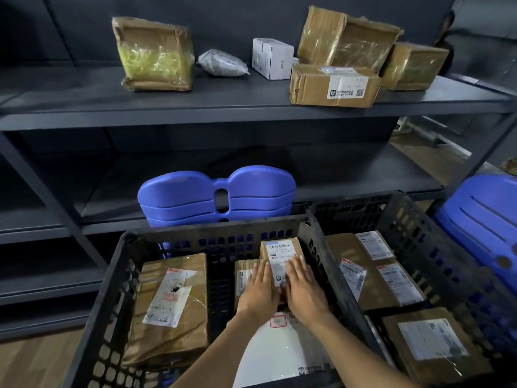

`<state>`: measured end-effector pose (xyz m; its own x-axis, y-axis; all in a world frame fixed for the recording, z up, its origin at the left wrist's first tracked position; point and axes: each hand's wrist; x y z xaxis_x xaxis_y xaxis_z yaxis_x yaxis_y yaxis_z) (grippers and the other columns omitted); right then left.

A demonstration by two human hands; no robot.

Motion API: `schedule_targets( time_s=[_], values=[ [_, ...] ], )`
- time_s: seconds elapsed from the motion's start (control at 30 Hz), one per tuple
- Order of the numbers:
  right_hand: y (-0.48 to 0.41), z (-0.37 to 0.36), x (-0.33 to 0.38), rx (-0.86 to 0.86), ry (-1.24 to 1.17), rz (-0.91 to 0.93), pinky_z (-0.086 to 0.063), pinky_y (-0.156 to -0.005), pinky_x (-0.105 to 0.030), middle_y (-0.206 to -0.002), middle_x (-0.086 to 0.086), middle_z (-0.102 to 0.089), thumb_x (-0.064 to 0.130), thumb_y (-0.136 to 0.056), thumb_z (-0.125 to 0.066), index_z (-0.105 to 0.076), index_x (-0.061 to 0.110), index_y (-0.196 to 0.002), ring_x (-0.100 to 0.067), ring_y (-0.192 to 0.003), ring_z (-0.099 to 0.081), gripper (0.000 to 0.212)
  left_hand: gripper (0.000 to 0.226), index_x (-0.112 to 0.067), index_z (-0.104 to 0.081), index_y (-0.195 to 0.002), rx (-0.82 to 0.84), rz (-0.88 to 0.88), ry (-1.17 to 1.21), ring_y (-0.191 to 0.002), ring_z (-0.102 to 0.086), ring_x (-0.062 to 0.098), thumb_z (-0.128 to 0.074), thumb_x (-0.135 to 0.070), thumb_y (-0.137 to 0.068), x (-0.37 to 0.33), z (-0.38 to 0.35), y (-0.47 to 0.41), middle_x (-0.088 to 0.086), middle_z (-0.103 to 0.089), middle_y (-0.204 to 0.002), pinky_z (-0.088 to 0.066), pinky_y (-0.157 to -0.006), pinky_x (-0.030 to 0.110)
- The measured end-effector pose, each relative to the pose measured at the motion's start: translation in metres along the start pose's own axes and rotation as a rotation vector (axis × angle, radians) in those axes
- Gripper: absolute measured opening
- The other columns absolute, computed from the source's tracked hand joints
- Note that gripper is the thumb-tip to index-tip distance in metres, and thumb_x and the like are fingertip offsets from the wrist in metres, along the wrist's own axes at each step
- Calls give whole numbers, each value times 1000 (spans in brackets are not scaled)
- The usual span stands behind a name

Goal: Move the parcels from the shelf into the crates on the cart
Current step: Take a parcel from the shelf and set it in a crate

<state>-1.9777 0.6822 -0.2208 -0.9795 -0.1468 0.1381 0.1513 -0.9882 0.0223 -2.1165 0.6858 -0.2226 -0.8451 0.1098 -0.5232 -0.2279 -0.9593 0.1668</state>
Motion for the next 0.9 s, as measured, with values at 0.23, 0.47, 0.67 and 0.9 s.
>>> schedule_targets(
  time_s=[0.23,0.47,0.67,0.9],
  values=[
    [-5,-2,-12,70,104,126,19,-110,-31,-162,-9,3,31,-105,-20,-3,10,-154,-25,-149,9,56,63,-6,13,-151,165,-53,-267,-148,16,22,-24,-28,-105,-4,2,-2,8,22,-159,-1,-121,34],
    [-5,9,-11,124,-3,66,3,-119,-31,-162,-6,4,32,-104,-26,-3,13,-155,-21,-149,9,59,72,-7,12,-152,180,-56,-321,-147,18,24,-31,-34,-102,-8,11,1,9,19,-160,4,-120,36],
    [6,49,-4,116,-5,71,-3,-120,-31,-163,-6,-2,35,-102,-29,-8,12,-154,-20,-150,1,61,71,-6,8,-153,148,-31,-362,-149,14,26,-28,-38,-102,-25,50,16,10,12,-162,6,-120,36],
    [14,128,12,83,-8,84,-7,-120,-34,-162,-5,-11,40,-102,-30,-15,13,-154,-20,-149,-7,60,64,-9,-5,-154,80,-6,-384,-150,-2,21,-29,-38,-103,-54,131,41,7,-5,-163,0,-122,35]
  ],
)
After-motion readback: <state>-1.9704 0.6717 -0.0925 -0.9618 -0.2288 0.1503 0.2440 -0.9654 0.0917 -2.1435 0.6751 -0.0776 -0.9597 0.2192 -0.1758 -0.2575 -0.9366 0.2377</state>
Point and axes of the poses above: each hand's wrist, its own y-axis away from the middle knuckle, its own z-axis out of the back of the hand, x = y × z
